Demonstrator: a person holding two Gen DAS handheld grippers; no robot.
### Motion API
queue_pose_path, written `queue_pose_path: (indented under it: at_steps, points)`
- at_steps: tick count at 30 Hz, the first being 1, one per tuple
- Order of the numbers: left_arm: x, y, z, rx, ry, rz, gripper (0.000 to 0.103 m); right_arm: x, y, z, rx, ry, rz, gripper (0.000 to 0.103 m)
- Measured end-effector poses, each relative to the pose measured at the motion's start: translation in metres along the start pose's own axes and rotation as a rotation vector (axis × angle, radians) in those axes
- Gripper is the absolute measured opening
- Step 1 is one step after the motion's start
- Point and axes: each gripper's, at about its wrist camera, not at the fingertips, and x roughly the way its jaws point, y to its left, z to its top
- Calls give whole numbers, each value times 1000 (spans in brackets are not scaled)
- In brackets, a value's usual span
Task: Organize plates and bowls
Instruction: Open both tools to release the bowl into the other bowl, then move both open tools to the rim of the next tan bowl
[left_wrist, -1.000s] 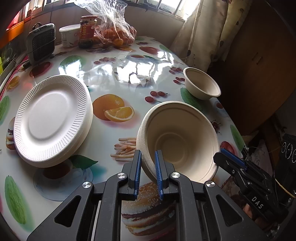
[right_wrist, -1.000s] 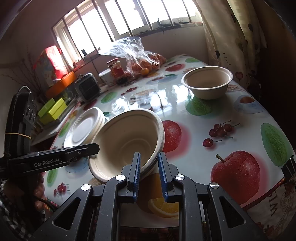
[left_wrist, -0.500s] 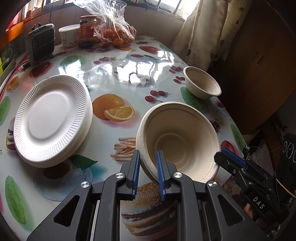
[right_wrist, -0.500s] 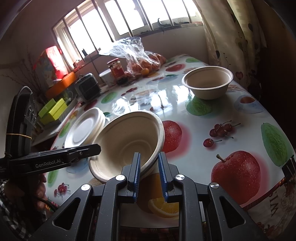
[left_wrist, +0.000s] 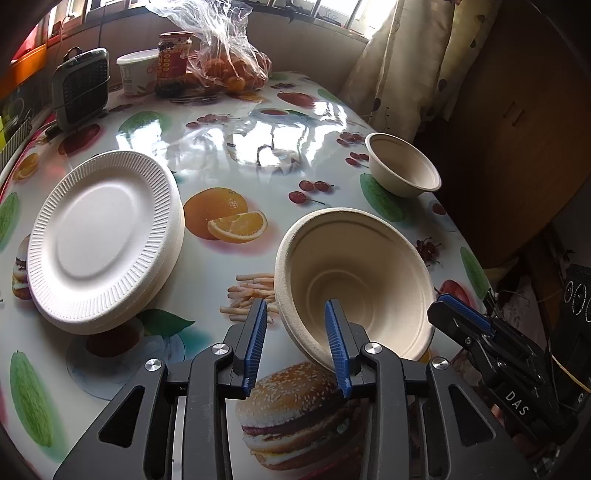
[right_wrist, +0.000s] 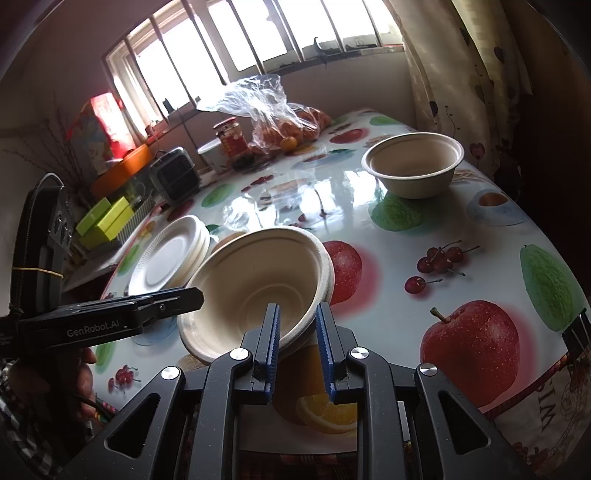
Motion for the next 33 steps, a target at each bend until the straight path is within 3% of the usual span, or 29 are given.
queue_pose_path:
  at_steps: [4,12,15,21,33]
  points:
    - [0,0,1,3,-3,0,34,0,0,0,-1,-2,-1,21]
    - [-5,-4,7,19,-27,32,41,-4,-2,6,5,-20,-13,34]
    - [-7,-7,11,33,-36,48,41,-5,-4,10,8,-29,-22,44]
    - [-11,-20,26,83,-68,78,41,-8,-11,21,16,-57,-45,50]
    - [-1,-59,65,172,-88,51,41,-21,-40,53,19,-115,-125,54]
